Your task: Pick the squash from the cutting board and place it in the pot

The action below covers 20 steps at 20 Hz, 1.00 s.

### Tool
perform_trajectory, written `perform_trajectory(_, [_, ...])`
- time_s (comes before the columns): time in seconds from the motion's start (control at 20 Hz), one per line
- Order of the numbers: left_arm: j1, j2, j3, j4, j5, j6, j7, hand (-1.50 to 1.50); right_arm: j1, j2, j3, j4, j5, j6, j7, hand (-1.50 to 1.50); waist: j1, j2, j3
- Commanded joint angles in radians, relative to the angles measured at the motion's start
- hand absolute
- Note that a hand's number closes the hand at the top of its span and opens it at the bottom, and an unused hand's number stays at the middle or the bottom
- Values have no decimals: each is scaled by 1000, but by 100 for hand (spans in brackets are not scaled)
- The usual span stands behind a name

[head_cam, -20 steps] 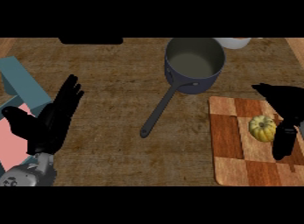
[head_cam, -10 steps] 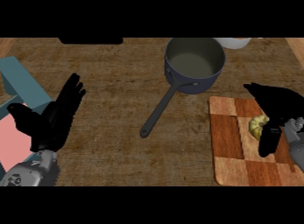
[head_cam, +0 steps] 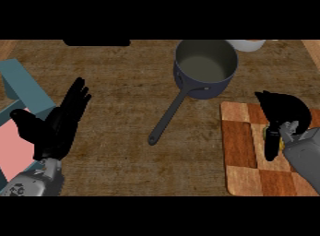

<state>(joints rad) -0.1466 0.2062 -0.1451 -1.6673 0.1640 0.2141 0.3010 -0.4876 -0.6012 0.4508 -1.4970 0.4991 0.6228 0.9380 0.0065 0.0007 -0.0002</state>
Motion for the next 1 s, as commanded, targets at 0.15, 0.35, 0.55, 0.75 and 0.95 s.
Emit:
perform_trajectory(0.15, [15,-13,45,26,11,-38,-36,0,55,9,-22,50,98,58,-19,-150,-5,-1,0])
perform_trajectory(0.35, [49,-5,54,14,20,-65,-52,0,44,65,0,170,176,26,-18,-150,1,1,0])
perform_trajectory(0.55, [23,-20,28,-34,-21,-43,17,0,-1,65,-26,288,227,52,-112,-150,3,1,0])
perform_trajectory(0.75, [42,11,102,-7,36,-114,-4,0,49,106,-27,246,273,77,-78,-150,0,0,0])
perform_trajectory(0.95, [-11,-41,78,9,-47,-53,23,0,118,95,-89,194,311,79,-126,-150,-7,-1,0])
